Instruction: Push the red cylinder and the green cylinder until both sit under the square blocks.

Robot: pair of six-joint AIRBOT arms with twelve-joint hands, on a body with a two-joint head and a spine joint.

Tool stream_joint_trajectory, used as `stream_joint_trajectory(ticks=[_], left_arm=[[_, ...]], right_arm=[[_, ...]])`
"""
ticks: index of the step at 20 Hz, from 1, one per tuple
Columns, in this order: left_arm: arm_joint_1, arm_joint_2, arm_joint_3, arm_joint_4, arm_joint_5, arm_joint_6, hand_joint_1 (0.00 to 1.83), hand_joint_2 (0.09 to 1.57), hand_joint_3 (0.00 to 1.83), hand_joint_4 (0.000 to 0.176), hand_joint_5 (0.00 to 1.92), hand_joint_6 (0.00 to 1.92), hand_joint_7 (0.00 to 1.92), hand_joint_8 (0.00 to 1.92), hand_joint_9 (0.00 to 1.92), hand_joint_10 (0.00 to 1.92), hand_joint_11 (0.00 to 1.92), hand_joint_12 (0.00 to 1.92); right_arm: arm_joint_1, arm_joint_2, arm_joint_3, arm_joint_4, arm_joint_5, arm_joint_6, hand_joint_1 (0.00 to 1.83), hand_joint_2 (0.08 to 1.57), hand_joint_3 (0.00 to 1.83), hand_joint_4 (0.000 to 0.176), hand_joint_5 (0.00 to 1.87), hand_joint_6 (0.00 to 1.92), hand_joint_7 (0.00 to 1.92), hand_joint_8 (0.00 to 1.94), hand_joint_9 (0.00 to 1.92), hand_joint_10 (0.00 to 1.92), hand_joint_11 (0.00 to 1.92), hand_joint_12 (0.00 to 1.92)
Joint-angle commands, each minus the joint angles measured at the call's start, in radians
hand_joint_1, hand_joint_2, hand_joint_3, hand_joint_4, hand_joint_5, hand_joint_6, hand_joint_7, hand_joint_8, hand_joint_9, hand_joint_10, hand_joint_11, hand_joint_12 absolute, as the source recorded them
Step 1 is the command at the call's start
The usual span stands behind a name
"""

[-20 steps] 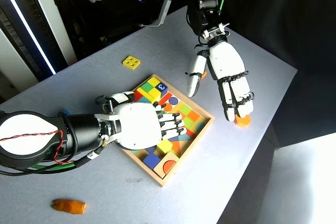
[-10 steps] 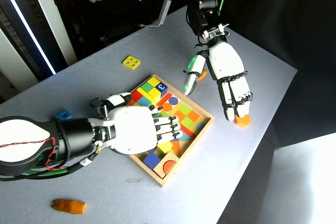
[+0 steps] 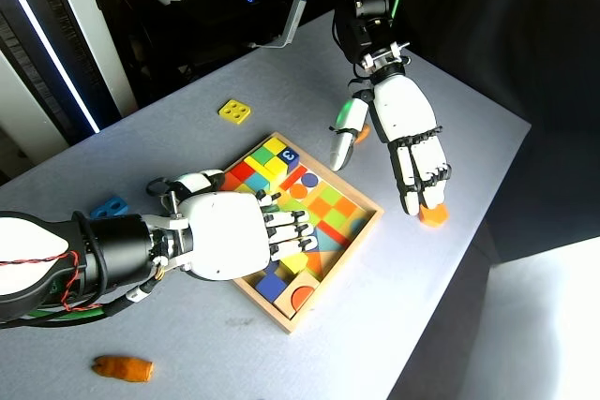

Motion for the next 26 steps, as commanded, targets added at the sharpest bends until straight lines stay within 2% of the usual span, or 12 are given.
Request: stream_joint_trajectory(ticks=[1,3,5,8,10,14,15,18,20,21,22,26], left_arm=[[-0.003,0.009,0.003,-0.012,-0.113,-0.002,0.00,1.04,0.00,0.161,0.03,0.00,0.01,0.00,0.04,0.00,0.00,0.54],[-0.002,0.009,0.002,-0.014,-0.114,-0.002,0.00,1.04,0.00,0.149,0.03,0.00,0.01,0.00,0.04,0.00,0.00,0.49],[-0.002,0.009,0.002,-0.015,-0.114,-0.002,0.00,1.06,0.00,0.146,0.03,0.00,0.00,0.00,0.05,0.00,0.00,0.61],[-0.001,0.011,0.001,-0.016,-0.115,-0.002,0.00,1.08,0.00,0.148,0.03,0.00,0.00,0.00,0.03,0.00,0.00,0.51],[0.000,0.012,-0.001,-0.018,-0.116,-0.002,0.00,1.09,0.00,0.136,0.03,0.00,0.00,0.00,0.03,0.00,0.00,0.41],[0.002,0.013,-0.002,-0.021,-0.117,-0.002,0.00,1.06,0.00,0.138,0.03,0.00,0.00,0.00,0.03,0.00,0.00,0.41],[0.003,0.014,-0.002,-0.021,-0.117,-0.002,0.00,1.07,0.00,0.127,0.04,0.00,0.01,0.00,0.03,0.00,0.00,0.38],[0.007,0.016,-0.003,-0.027,-0.118,-0.002,0.00,1.06,0.00,0.140,0.04,0.00,0.00,0.00,0.03,0.00,0.00,0.42],[0.009,0.017,-0.004,-0.029,-0.119,-0.002,0.00,1.05,0.00,0.145,0.04,0.00,0.01,0.00,0.03,0.00,0.00,0.44],[0.010,0.017,-0.004,-0.031,-0.119,-0.002,0.00,1.05,0.00,0.149,0.04,0.00,0.01,0.00,0.04,0.00,0.00,0.45],[0.010,0.017,-0.004,-0.031,-0.119,-0.002,0.00,1.05,0.00,0.140,0.04,0.00,0.01,0.00,0.03,0.00,0.00,0.42],[0.011,0.018,-0.004,-0.033,-0.119,-0.002,0.00,1.05,0.00,0.148,0.04,0.00,0.01,0.00,0.02,0.00,0.00,0.37]], right_arm=[[0.001,0.009,-0.003,0.026,0.019,0.008,0.24,1.11,0.00,0.176,0.58,0.00,0.03,0.00,0.00,0.00,0.00,0.00],[0.000,0.017,-0.007,0.023,0.019,0.013,0.24,1.11,0.00,0.176,0.58,0.00,0.03,0.00,0.00,0.00,0.00,0.00],[0.000,0.028,-0.013,0.022,0.019,0.013,0.26,1.10,0.00,0.176,0.59,0.01,0.04,0.00,0.00,0.00,0.00,0.00],[0.000,0.041,-0.020,0.020,0.018,0.016,0.27,1.10,0.00,0.176,0.61,0.01,0.05,0.01,0.00,0.00,0.00,0.00],[0.000,0.053,-0.028,0.017,0.019,0.020,0.26,1.10,0.00,0.168,0.62,0.01,0.04,0.00,0.00,0.00,0.00,0.00],[-0.001,0.073,-0.043,0.010,0.020,0.027,0.26,1.09,0.00,0.168,0.63,0.01,0.04,0.00,0.00,0.00,0.00,0.00],[-0.001,0.077,-0.046,0.010,0.020,0.028,0.26,1.09,0.00,0.165,0.63,0.01,0.04,0.00,0.00,0.00,0.00,0.00],[-0.003,0.085,-0.051,-0.003,0.023,0.042,0.26,1.09,0.00,0.173,0.63,0.01,0.04,0.00,0.00,0.00,0.00,0.00],[-0.003,0.090,-0.054,-0.005,0.026,0.046,0.29,1.09,0.00,0.156,0.65,0.01,0.06,0.01,0.00,0.00,0.00,0.00],[-0.003,0.094,-0.057,-0.007,0.027,0.048,0.29,1.09,0.00,0.157,0.65,0.01,0.06,0.01,0.00,0.00,0.00,0.00],[-0.003,0.099,-0.060,-0.008,0.027,0.049,0.30,1.10,0.00,0.148,0.66,0.01,0.07,0.01,0.00,0.00,0.00,0.00],[-0.004,0.113,-0.071,-0.016,0.027,0.056,0.28,1.10,0.00,0.153,0.65,0.00,0.06,0.00,0.00,0.00,0.00,0.00]])
